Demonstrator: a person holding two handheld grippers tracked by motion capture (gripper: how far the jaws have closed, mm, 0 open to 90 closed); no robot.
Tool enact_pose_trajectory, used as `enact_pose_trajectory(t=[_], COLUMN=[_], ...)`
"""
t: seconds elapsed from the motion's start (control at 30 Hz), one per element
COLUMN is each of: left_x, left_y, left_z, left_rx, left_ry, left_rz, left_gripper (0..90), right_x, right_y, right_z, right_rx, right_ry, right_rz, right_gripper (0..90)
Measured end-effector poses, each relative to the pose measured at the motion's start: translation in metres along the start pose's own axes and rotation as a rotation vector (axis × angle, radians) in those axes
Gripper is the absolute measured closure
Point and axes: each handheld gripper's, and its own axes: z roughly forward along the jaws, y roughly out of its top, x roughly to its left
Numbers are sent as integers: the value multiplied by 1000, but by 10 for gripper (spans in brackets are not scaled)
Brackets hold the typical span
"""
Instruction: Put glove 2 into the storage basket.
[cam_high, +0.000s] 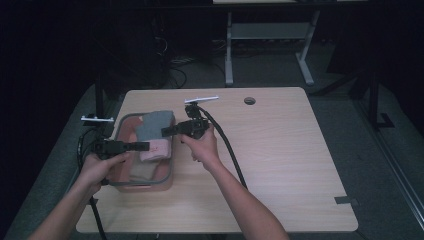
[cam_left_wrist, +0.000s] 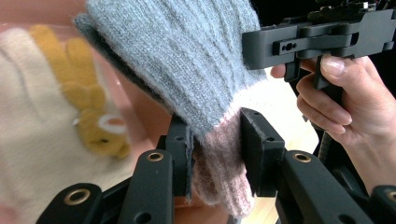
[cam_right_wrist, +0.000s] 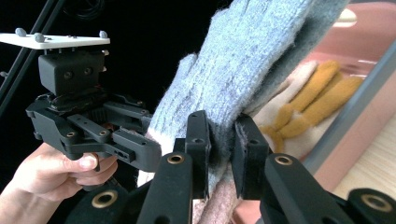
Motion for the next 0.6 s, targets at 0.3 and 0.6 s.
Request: enact_pose_trajectory(t=[0.3,0.6], left_x=[12,19], left_y=[-4,-7], left_z=[-5,-9], left_rx=[11,25], left_ry=[30,60], left_rz=[-12,-15], left_gripper=[664,664], right_x=[-7,-9], right_y=[0,1], right_z=[18,32], right_rx=[26,57], right_ry=[13,10], right_rz=[12,7], right_gripper=[779,779])
